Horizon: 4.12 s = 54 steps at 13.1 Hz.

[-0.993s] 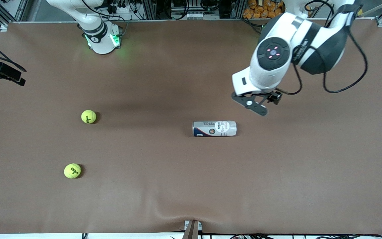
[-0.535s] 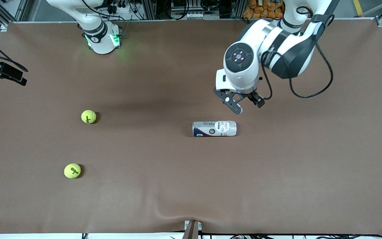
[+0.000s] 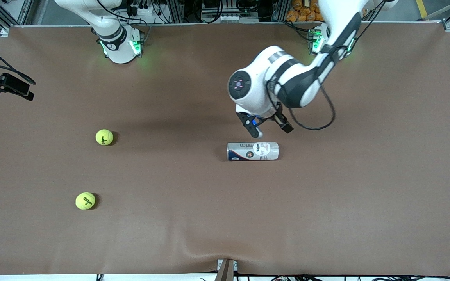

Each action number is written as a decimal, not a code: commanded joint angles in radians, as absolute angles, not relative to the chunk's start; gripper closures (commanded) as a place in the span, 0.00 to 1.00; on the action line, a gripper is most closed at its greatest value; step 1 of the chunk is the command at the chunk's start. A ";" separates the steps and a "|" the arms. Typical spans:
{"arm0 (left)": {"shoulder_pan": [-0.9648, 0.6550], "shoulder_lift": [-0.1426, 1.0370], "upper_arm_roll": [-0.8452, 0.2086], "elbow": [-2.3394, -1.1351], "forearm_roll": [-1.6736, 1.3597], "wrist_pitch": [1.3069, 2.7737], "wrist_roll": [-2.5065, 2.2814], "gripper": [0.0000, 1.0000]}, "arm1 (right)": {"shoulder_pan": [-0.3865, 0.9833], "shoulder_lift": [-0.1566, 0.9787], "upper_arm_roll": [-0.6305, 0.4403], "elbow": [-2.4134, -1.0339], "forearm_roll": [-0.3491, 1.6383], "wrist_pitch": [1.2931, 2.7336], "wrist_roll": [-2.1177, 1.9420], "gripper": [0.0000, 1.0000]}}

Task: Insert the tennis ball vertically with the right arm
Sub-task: 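Grasp the clear Wilson tube with the left gripper, then lift the tube upright with the left gripper while the right gripper reaches out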

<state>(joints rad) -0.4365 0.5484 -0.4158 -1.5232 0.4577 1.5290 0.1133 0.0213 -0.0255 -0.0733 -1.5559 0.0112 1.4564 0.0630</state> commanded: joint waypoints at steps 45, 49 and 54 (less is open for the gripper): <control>-0.499 0.884 -0.347 -1.416 0.726 1.798 0.370 0.00 | 0.035 -0.020 -0.072 -1.571 0.012 1.453 0.101 0.00; -0.500 0.879 -0.339 -1.416 0.724 1.796 0.370 0.00 | 0.035 -0.020 -0.072 -1.572 0.011 1.454 0.103 0.00; -0.500 0.877 -0.339 -1.416 0.726 1.795 0.376 0.14 | 0.035 -0.020 -0.072 -1.572 0.011 1.459 0.101 0.00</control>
<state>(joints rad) -0.4902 0.8719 -0.3466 -1.4349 0.7139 1.7991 0.3836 0.0309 -0.0151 -0.0719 -1.5666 0.0112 1.4536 0.0852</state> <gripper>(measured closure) 0.044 0.000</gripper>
